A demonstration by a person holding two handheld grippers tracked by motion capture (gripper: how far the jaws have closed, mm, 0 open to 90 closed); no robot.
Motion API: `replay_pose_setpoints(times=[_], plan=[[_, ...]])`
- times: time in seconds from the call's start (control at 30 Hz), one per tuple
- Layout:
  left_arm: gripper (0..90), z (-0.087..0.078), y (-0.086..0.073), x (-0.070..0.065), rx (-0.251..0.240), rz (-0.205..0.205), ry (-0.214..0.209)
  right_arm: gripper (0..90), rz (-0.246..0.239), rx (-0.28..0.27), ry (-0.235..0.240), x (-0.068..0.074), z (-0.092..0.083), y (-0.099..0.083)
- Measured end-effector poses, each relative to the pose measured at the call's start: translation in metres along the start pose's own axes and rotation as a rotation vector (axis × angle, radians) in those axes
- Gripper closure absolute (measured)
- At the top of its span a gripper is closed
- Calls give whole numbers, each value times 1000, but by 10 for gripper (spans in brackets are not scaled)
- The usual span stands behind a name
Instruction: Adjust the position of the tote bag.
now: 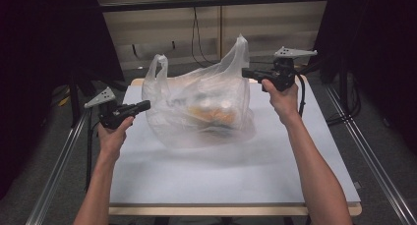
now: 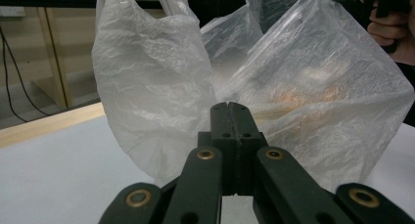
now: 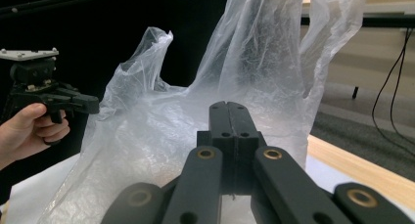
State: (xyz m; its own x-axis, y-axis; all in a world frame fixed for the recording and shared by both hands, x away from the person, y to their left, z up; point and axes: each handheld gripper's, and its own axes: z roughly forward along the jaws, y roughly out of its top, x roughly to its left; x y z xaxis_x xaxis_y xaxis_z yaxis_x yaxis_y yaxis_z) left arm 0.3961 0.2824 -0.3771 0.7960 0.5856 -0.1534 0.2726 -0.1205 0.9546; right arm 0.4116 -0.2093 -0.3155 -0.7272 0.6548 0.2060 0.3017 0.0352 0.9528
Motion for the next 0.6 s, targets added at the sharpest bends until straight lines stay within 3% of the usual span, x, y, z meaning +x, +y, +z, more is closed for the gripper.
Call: replay_pose_setpoints(times=[0.13, 0.17, 0.37, 0.53, 0.6], plan=[[900, -5, 1, -3, -11, 8, -18, 900, -33, -7, 5, 12, -4, 1], [900, -7, 2, -4, -7, 15, -5, 900, -32, -24, 15, 14, -7, 1], [900, -15, 6, -11, -22, 37, -28, 900, -37, -47, 18, 16, -20, -2], [900, -21, 5, -19, -17, 43, -7, 900, -54, -47, 6, 19, -32, -5], [900, -23, 3, -24, -1, 64, -14, 900, -58, -58, 3, 21, -40, -5]])
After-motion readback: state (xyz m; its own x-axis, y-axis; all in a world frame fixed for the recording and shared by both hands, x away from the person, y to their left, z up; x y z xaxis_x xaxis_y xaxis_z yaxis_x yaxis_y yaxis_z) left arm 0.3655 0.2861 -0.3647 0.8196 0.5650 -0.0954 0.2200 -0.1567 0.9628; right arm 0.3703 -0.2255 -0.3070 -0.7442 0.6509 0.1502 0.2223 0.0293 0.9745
